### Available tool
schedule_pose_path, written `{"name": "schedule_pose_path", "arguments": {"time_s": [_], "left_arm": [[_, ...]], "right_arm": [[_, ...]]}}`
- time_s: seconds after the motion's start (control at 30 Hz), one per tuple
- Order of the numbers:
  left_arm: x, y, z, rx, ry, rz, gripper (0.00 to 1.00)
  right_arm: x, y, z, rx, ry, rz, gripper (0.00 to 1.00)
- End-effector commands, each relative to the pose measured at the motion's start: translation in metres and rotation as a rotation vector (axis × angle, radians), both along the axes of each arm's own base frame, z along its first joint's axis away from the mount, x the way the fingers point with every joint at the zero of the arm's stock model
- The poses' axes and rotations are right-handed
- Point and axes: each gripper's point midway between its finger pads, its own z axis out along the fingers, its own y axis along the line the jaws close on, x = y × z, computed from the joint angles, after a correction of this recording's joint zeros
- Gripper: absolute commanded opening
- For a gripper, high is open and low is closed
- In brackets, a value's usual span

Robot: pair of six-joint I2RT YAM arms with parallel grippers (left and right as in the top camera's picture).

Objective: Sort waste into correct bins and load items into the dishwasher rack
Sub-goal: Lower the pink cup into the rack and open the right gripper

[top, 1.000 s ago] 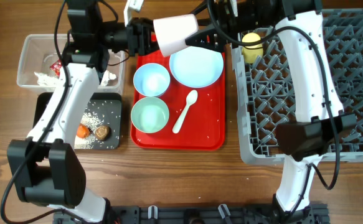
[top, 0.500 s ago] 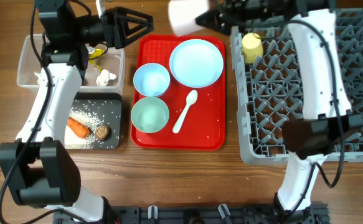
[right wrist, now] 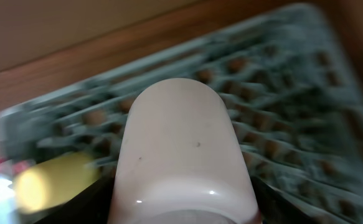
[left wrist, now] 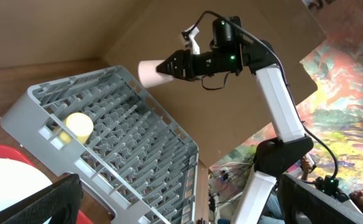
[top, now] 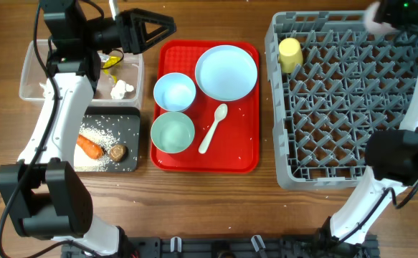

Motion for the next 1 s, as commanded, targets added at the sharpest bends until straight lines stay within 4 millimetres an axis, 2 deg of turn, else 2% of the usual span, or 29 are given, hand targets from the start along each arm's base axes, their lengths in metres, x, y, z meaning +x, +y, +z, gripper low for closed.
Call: {"name": "schedule_pose_path", "arguments": {"time_s": [0.0, 0.07, 0.3, 0.4, 0.5, 0.57, 0.63, 0.8, 0.97], "left_arm": [[0.004, 0.002, -0.001, 0.001, -0.001, 0.014, 1.0], [0.004, 0.002, -0.001, 0.001, 0.0, 0.014, 1.0], [0.004, 0.002, -0.001, 0.001, 0.0, 0.014, 1.0], [0.004, 0.002, -0.001, 0.001, -0.001, 0.014, 1.0], [0.004, 0.002, -0.001, 0.001, 0.0, 0.014, 1.0], [0.004, 0.002, -0.001, 0.001, 0.0, 0.014, 1.0], [0.004, 0.002, -0.001, 0.001, 0.0, 0.014, 1.0], [0.004, 0.002, -0.001, 0.001, 0.0, 0.014, 1.0], [0.004, 0.002, -0.001, 0.001, 0.0, 0.014, 1.0]], "right_arm": [[-0.014, -0.041, -0.003, -0.102, 0.039, -0.142, 0.04], [-0.016, -0.06, -0.023, -0.086, 0.08, -0.176, 0.04], [-0.012, -0.084, -0.062, 0.014, 0.115, -0.18, 0.04], [-0.004, -0.082, -0.08, 0.097, 0.108, -0.13, 0.04], [-0.002, -0.085, -0.091, 0.105, 0.119, -0.133, 0.04], [0.013, -0.074, -0.091, 0.158, 0.067, -0.061, 0.04], [0.02, -0.074, -0.089, 0.16, 0.04, -0.051, 0.04], [0.021, -0.075, -0.092, 0.159, 0.042, -0.051, 0.04], [0.022, -0.076, -0.12, 0.17, 0.096, -0.04, 0.04]]}}
